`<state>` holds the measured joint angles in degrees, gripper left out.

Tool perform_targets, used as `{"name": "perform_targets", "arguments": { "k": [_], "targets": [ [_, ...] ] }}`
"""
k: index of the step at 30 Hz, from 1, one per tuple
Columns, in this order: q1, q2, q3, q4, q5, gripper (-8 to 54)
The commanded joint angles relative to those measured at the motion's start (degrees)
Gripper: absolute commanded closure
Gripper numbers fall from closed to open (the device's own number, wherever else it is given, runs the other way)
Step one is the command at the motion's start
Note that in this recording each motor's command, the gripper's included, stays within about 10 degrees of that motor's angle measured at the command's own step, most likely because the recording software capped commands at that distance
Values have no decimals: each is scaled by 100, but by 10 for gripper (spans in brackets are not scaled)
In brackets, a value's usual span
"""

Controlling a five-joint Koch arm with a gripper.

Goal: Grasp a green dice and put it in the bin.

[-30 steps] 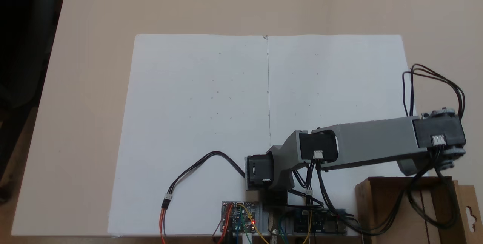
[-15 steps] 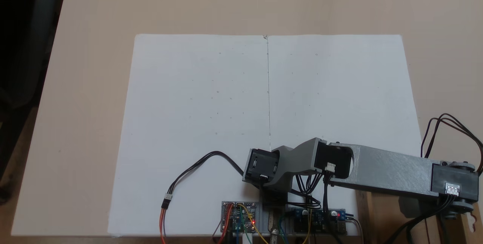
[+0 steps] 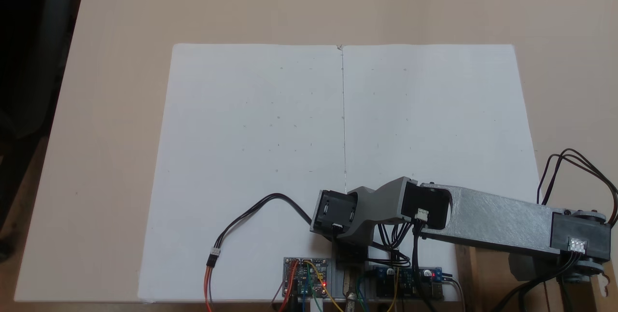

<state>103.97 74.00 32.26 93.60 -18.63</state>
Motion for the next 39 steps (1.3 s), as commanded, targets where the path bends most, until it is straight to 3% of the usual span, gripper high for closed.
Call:
{"name": "perform_targets", "arguments": {
  "k": [1, 19, 39],
  "targets": [
    [0, 114, -53, -167, -422, 44],
    [-2856, 1090, -53, -246, 1635, 43],
    [-8982, 1573, -53, -264, 2399, 20]
  ]
}}
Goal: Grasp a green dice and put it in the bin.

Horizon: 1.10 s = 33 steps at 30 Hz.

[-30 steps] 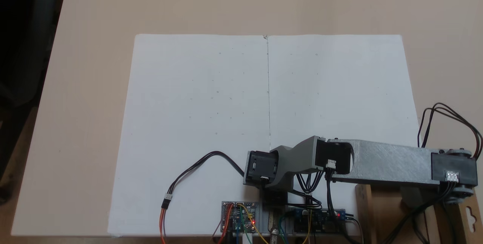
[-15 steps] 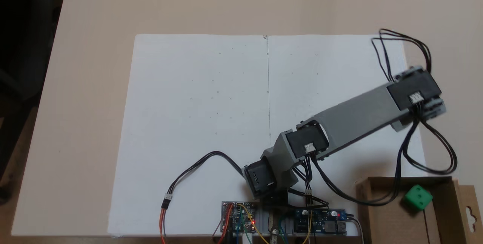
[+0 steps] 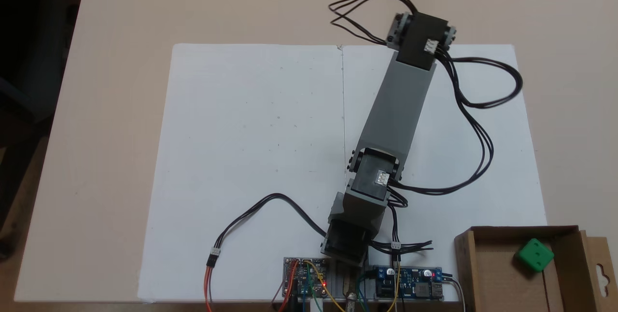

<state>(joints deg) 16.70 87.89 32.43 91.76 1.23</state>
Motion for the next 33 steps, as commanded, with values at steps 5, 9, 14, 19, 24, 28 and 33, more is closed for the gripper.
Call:
{"name": "perform_targets", "arguments": {
  "k": [5, 9, 14, 19, 24, 28, 33],
  "targets": [
    [-1354, 70, -70, -413, 606, 19],
    [-1802, 0, 202, -853, 633, 19],
    [-1846, 545, 1731, -1986, 606, 19],
    [-1828, 1494, 4166, -3320, 571, 19],
    [-1696, 2232, 5977, -4595, 369, 23],
    [-1503, 2522, 6847, -5588, -114, 23],
    [-1362, 2777, 7409, -6810, -132, 21]
  ]
}}
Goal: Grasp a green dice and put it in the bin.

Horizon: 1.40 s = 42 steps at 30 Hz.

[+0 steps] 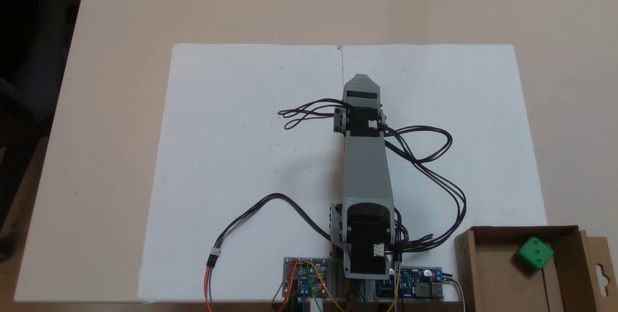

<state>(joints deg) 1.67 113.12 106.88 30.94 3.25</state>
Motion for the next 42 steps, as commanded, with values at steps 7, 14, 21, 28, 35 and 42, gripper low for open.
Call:
{"name": "perform_targets", "arguments": {
  "k": [7, 14, 21, 28, 35, 42],
  "targets": [
    [211, 563, 861, -2257, -316, 23],
    [185, 914, 1301, -3646, -290, 23],
    [88, 1292, 1441, -4718, -290, 23],
    [9, 1863, 2039, -5720, -290, 23],
    [18, 2197, 2654, -6678, -299, 24],
    [35, 2268, 3366, -7565, -308, 24]
  ]
}}
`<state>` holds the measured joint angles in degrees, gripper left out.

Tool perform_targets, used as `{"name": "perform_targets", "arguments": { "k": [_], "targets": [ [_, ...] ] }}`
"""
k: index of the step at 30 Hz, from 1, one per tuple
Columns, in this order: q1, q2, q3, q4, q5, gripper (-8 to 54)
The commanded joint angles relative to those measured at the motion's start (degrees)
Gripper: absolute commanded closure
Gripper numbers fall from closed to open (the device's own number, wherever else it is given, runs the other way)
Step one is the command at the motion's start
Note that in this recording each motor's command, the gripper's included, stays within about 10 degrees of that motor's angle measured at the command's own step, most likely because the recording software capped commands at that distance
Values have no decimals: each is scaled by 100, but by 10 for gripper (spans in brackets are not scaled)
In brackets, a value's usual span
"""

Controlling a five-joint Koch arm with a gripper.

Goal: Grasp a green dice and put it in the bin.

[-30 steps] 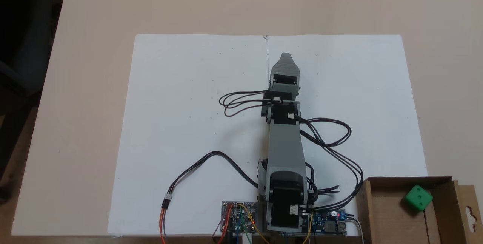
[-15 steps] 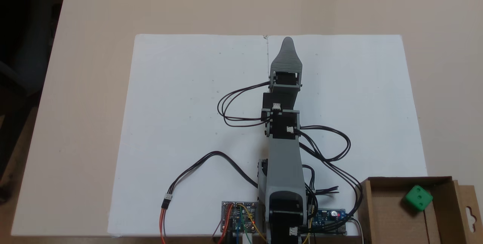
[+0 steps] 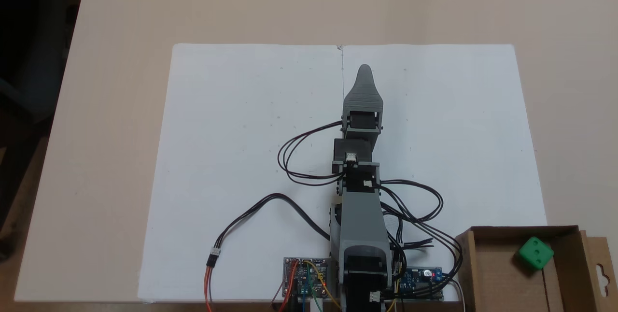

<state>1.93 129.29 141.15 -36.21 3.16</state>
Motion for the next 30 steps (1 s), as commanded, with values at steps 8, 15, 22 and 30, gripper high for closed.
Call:
{"name": "perform_targets", "arguments": {
  "k": [8, 15, 22, 30],
  "targets": [
    [-35, 659, 888, -1853, -343, 25],
    [-26, 659, 1819, -2731, -404, 26],
    [-9, 659, 2081, -3021, -844, 21],
    [-35, 650, 2081, -3021, -800, 7]
  ]
}}
